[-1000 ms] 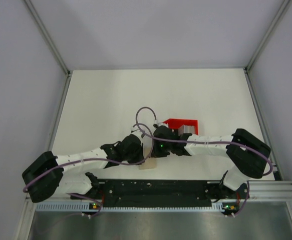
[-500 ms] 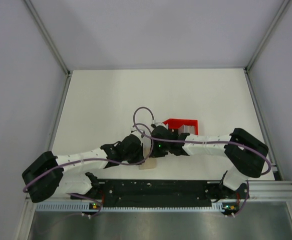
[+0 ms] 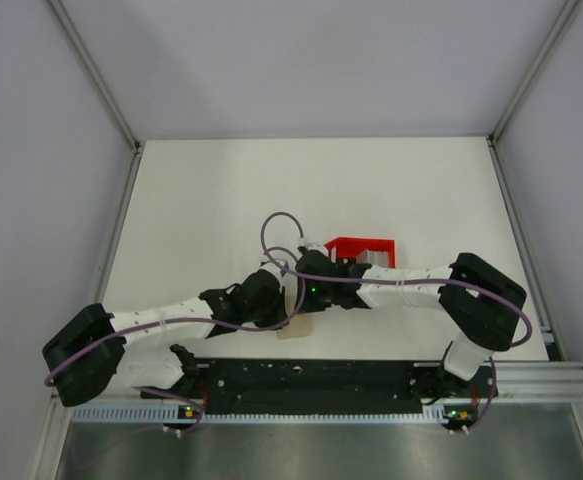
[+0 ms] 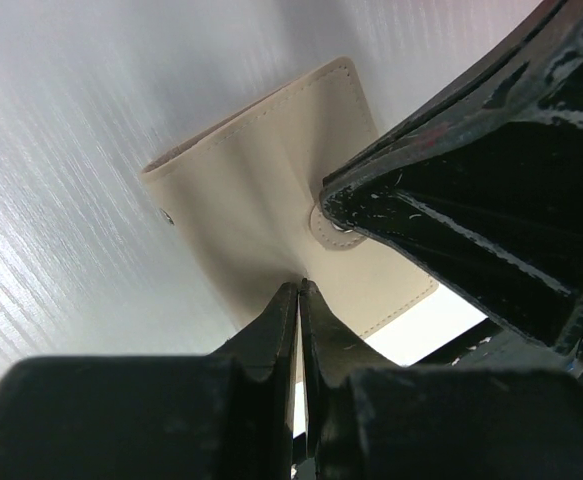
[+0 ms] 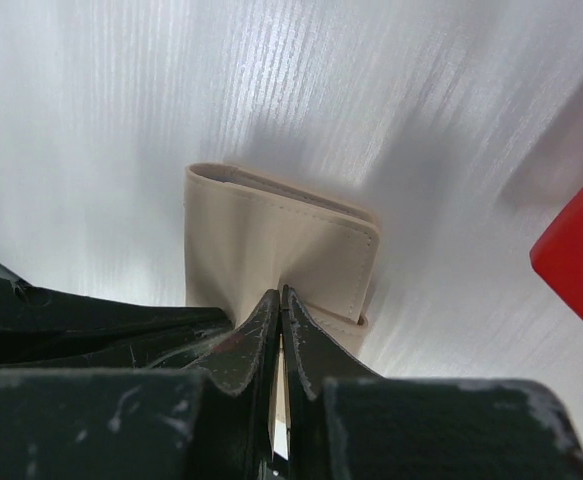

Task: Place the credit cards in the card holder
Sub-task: Close the card holder at the center of the board.

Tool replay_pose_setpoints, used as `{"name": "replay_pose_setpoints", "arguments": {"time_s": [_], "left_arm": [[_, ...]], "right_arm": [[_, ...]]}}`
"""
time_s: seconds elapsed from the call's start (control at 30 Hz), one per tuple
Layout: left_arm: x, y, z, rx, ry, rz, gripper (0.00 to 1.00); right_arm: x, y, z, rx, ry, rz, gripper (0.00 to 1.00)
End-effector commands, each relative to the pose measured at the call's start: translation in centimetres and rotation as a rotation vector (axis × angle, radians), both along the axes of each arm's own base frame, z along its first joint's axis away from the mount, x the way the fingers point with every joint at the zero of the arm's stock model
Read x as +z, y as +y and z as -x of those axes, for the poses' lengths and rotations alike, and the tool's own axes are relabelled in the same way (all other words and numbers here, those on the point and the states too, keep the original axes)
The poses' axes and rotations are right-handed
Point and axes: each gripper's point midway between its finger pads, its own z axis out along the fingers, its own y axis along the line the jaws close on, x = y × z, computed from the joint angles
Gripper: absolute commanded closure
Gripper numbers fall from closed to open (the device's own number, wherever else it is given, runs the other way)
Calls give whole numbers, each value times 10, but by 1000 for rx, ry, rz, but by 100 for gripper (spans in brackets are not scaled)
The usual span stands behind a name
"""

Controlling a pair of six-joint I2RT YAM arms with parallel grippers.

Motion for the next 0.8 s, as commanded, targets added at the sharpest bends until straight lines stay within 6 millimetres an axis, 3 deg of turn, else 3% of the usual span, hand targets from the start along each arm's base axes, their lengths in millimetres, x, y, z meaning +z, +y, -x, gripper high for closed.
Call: {"name": "replay_pose_setpoints", "arguments": {"time_s": [0.0,0.1,0.3,0.43,0.57,0.77], "left_arm": [[-18,11,14,-2,55,-39,92],[-18,12,15,5,61,-35,92],[-18,12,15,6,61,-37,92],[-19,16,11,24,44,-55,92],[-19,16,10,32,43,-55,92],[-18,15,9,31,38,-53,92]], "right_arm": [[-20,-3,17,18,36,76,97],[-16,-3,17,15,16,69,97],[27,12,-3,22,-79,4,96],[47,11,-10,17,-110,-34,96],[50,9,-3,39,-101,-48,96],[33,2,5,24,-51,-23,96]]}}
